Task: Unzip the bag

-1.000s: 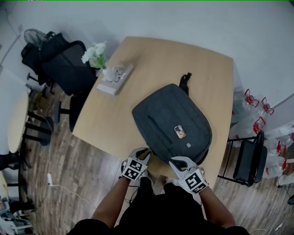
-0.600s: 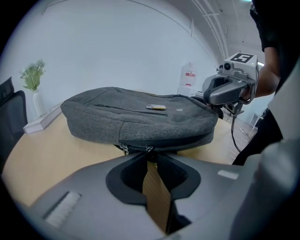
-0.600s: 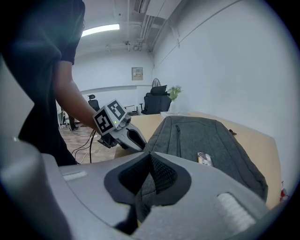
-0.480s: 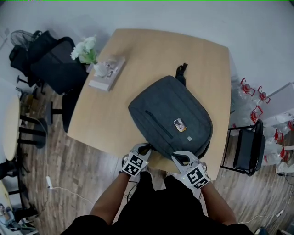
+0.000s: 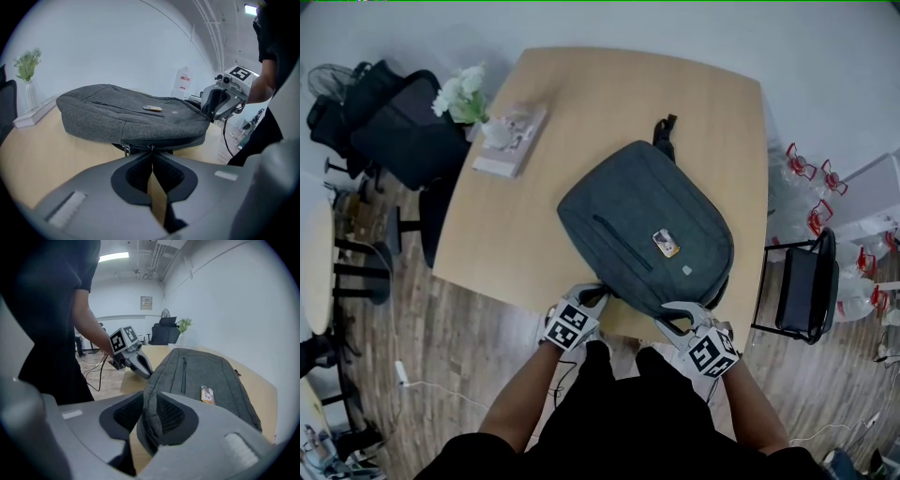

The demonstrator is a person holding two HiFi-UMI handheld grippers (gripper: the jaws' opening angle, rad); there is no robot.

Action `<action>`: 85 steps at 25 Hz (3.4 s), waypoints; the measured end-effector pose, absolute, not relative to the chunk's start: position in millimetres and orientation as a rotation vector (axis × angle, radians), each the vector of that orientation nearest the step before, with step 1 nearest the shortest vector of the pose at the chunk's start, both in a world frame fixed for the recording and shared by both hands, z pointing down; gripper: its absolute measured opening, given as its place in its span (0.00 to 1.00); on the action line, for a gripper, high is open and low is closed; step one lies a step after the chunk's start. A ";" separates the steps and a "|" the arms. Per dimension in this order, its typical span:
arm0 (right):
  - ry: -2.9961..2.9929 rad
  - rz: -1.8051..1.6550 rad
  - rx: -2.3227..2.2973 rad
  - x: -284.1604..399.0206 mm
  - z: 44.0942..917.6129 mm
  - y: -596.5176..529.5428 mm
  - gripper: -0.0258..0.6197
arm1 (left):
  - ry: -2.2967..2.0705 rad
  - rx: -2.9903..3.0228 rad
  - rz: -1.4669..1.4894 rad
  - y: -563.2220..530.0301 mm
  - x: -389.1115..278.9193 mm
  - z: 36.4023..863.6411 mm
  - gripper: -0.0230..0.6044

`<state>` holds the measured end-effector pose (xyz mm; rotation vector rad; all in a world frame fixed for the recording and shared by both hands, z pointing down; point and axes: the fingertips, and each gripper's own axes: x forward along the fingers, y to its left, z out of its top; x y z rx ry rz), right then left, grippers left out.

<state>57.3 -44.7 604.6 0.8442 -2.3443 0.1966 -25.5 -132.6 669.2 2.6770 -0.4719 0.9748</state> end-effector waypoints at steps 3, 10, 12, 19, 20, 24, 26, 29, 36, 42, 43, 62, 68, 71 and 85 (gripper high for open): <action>-2.291 0.164 0.793 59.1 612.6 -39.8 0.21 | -0.465 2.671 0.979 -132.4 -26.5 669.0 0.08; -2.145 0.031 0.660 58.5 635.8 -32.2 0.20 | -0.475 2.664 1.006 -132.8 -26.9 668.8 0.08; -2.117 0.025 0.649 57.2 638.1 -33.1 0.18 | -0.485 2.674 1.027 -133.4 -26.8 668.3 0.08; -2.124 0.146 0.786 56.1 633.1 -38.9 0.14 | -0.459 2.729 1.124 -118.9 -22.6 665.3 0.08; -2.127 0.151 0.802 52.6 632.5 -41.1 0.14 | -0.458 2.731 1.125 -116.6 -22.3 664.5 0.08; -2.139 0.166 0.844 33.0 631.5 -54.0 0.14 | -0.464 2.717 1.120 -108.0 -25.2 664.7 0.08; -2.147 0.176 0.863 23.0 630.3 -63.4 0.14 | -0.459 2.714 1.120 -104.0 -25.8 664.5 0.08; -2.160 0.184 0.888 8.7 628.8 -78.4 0.14 | -0.468 2.717 1.109 -99.3 -24.7 663.0 0.08; -2.189 0.227 0.926 -19.4 625.9 -102.9 0.13 | -0.530 2.691 1.049 -98.3 -29.4 660.9 0.08; -2.223 0.214 0.879 -34.4 624.7 -109.0 0.15 | -0.579 2.662 1.025 -107.6 -41.3 663.5 0.08; -2.236 0.195 0.863 -34.9 622.7 -108.0 0.15 | -0.582 2.666 1.019 -109.6 -42.5 663.3 0.08; -2.150 -0.139 0.574 6.6 636.0 -97.5 0.21 | -0.846 2.557 0.991 -168.4 -135.3 662.3 0.08; -2.147 -0.005 0.641 -6.4 642.2 -107.6 0.09 | -0.842 2.585 1.083 -163.1 -134.5 662.0 0.08; -2.167 0.057 0.699 -8.6 643.4 -110.5 0.09 | -0.808 2.597 1.146 -150.1 -132.2 662.1 0.08; -2.199 0.137 0.804 -39.9 638.8 -125.1 0.09 | -0.824 2.500 1.050 -122.2 -114.1 657.5 0.08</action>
